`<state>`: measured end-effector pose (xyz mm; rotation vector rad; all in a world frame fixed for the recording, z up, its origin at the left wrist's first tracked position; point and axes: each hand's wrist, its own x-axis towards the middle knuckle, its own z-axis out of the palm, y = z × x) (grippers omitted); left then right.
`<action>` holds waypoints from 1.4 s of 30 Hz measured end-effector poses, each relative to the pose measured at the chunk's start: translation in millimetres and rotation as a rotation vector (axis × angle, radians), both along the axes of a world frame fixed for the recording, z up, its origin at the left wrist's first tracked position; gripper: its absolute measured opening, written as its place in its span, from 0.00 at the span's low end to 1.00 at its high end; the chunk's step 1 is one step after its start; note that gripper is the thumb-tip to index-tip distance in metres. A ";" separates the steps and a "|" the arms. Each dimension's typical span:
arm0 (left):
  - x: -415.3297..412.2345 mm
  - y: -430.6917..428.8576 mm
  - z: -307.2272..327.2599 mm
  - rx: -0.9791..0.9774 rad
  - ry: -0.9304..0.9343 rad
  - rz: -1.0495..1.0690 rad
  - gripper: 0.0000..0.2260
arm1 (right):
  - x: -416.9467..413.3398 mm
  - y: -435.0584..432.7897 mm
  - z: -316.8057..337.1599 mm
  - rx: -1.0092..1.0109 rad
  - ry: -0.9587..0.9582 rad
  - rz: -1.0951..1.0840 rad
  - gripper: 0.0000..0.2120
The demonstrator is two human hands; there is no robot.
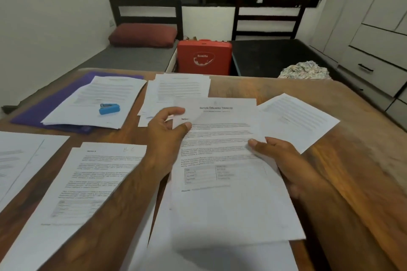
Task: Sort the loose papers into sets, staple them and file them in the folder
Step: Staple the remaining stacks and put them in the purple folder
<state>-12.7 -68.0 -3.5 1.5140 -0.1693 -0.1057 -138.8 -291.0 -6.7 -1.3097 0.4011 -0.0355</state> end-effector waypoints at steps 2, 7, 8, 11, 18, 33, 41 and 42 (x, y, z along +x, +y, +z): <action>12.5 -17.1 7.9 0.030 0.006 0.011 0.22 | -4.5 -10.7 7.5 -0.090 0.019 0.028 0.11; 35.3 -76.5 22.2 0.107 0.172 -0.009 0.19 | 1.3 -50.4 -10.1 -0.093 -0.063 -0.435 0.10; 36.8 -87.0 20.6 0.159 0.170 -0.030 0.16 | 5.5 -60.8 -16.1 -0.055 -0.083 -0.506 0.11; 37.8 -118.8 10.8 0.409 -0.019 -0.101 0.03 | 20.3 -95.7 -26.4 -0.009 -0.092 -0.663 0.12; 46.7 -173.2 -3.3 0.982 -0.370 -0.288 0.12 | 56.3 -143.9 -26.6 -0.256 0.036 -0.826 0.05; 55.3 -195.0 -21.8 1.314 -0.414 -0.271 0.21 | 66.7 -143.1 -44.0 -0.814 0.345 -0.807 0.20; 11.7 -215.9 8.5 0.625 -0.100 -0.337 0.14 | 55.2 -154.4 -31.0 -0.817 0.400 -0.735 0.31; 4.2 -218.0 10.2 0.563 -0.027 -0.343 0.16 | 48.4 -154.3 -27.4 -0.895 0.475 -0.719 0.35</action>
